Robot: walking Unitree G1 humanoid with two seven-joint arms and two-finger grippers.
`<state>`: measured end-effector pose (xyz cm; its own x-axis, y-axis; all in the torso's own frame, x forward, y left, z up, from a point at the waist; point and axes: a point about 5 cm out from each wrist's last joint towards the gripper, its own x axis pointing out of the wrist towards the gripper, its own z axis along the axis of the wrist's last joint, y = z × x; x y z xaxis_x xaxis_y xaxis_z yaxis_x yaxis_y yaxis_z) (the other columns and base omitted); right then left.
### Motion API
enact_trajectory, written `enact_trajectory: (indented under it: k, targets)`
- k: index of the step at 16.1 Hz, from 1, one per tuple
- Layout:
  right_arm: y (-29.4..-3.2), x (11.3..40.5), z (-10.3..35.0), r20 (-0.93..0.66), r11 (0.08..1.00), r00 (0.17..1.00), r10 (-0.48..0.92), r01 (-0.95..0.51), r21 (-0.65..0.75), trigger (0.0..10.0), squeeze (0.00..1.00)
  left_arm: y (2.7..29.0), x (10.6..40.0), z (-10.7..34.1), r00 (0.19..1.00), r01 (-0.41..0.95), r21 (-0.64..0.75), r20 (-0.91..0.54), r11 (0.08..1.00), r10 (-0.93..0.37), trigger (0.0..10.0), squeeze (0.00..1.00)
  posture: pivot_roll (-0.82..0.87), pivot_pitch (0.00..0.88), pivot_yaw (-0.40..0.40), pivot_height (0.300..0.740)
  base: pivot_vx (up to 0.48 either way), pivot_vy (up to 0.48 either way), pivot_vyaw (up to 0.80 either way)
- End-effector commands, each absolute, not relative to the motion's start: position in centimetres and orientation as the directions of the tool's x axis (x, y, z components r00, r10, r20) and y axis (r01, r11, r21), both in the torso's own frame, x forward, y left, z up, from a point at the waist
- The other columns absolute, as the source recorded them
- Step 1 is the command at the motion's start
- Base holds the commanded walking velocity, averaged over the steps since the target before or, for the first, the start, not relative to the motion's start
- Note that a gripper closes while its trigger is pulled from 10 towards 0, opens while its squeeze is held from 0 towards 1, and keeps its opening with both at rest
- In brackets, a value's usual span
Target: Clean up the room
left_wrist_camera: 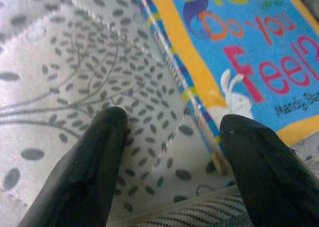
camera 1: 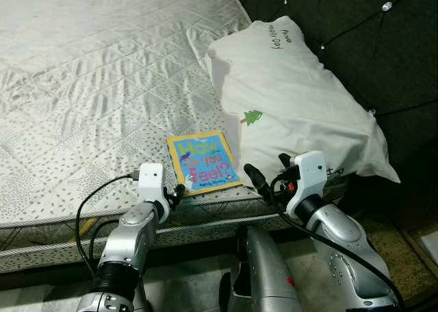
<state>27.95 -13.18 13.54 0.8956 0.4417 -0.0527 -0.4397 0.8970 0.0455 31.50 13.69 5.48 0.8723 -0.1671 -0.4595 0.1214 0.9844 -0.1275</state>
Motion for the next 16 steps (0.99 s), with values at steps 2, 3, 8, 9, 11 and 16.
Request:
enact_trajectory:
  k: [2, 3, 8, 9, 11, 16]
  targets:
    - [-13.5, 27.9, 13.1, -0.065, 0.900, 0.898, 0.435, -0.433, 0.046, 10.0, 0.00, 12.9, 31.0, 4.7, 0.846, 0.176, -0.110, -0.491, 0.978, -0.207, 10.0, 0.00, -0.07, 0.138, -0.110, 0.527, 0.000, 0.000, 0.00]
    - [-13.5, 27.8, 13.1, -0.066, 0.900, 0.898, 0.435, -0.432, 0.046, 10.0, 0.00, 12.6, 31.0, 4.7, 0.843, 0.200, -0.100, -0.490, 0.975, -0.223, 10.0, 0.00, -0.07, 0.138, -0.110, 0.527, 0.000, 0.000, 0.00]
    - [-13.5, 27.7, 13.1, -0.067, 0.901, 0.898, 0.434, -0.432, 0.046, 10.0, 0.00, 11.3, 30.6, 4.5, 0.813, 0.283, -0.095, -0.504, 0.955, -0.291, 10.0, 0.00, -0.07, 0.141, -0.108, 0.527, 0.000, 0.000, 0.00]
    - [-13.5, 27.8, 13.1, -0.068, 0.901, 0.898, 0.434, -0.432, 0.047, 10.0, 0.00, 11.3, 30.5, 4.3, 0.805, 0.289, -0.096, -0.515, 0.953, -0.296, 10.0, 0.00, -0.07, 0.141, -0.108, 0.527, 0.000, 0.000, 0.00]
    - [-13.5, 27.7, 13.0, -0.070, 0.901, 0.898, 0.434, -0.432, 0.047, 10.0, 0.00, 11.4, 30.3, 4.1, 0.798, 0.287, -0.099, -0.525, 0.953, -0.295, 10.0, 0.00, -0.07, 0.142, -0.107, 0.527, 0.000, 0.000, 0.00]
    - [-13.5, 27.7, 13.0, -0.071, 0.901, 0.898, 0.434, -0.431, 0.046, 10.0, 0.00, 11.8, 29.7, 3.0, 0.762, 0.285, -0.100, -0.580, 0.953, -0.288, 10.0, 0.00, -0.07, 0.142, -0.107, 0.527, 0.000, 0.000, 0.00]
